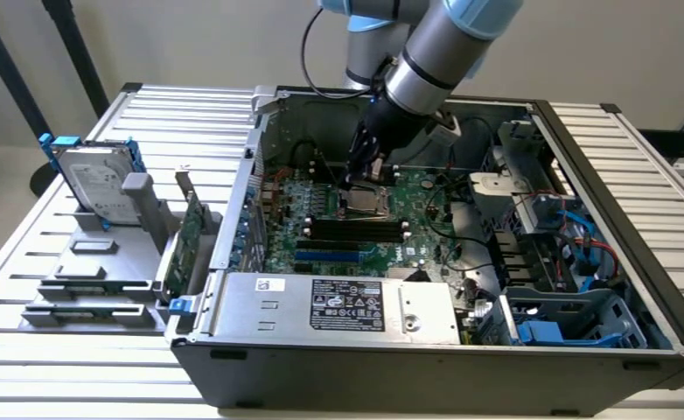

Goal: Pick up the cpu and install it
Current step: 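Close the cpu cover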

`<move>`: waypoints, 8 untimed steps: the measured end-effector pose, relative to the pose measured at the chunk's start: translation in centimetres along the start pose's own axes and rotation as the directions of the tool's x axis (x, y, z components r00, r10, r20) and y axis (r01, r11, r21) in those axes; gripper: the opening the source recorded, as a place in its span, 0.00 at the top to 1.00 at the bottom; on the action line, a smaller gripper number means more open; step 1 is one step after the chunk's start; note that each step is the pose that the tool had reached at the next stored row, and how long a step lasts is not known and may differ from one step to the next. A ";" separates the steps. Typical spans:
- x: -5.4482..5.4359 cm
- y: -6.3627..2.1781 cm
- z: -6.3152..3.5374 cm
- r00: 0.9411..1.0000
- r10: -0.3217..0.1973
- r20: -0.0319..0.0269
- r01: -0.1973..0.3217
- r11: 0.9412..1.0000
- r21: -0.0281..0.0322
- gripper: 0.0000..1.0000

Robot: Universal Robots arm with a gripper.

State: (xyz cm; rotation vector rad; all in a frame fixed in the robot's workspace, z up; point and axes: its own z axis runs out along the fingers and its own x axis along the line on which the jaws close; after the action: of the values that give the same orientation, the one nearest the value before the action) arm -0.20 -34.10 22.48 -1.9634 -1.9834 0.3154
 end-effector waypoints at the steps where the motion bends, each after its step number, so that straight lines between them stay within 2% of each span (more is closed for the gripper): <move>1: 0.0 0.05 0.11 1.000 0.000 0.000 0.000 1.000 -0.002 0.89; 8: -0.1 0.52 1.23 1.000 0.002 -0.001 -0.002 1.000 -0.006 0.89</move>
State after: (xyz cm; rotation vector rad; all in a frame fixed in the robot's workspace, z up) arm -0.20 -34.09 21.14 -1.9684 -1.9841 0.3095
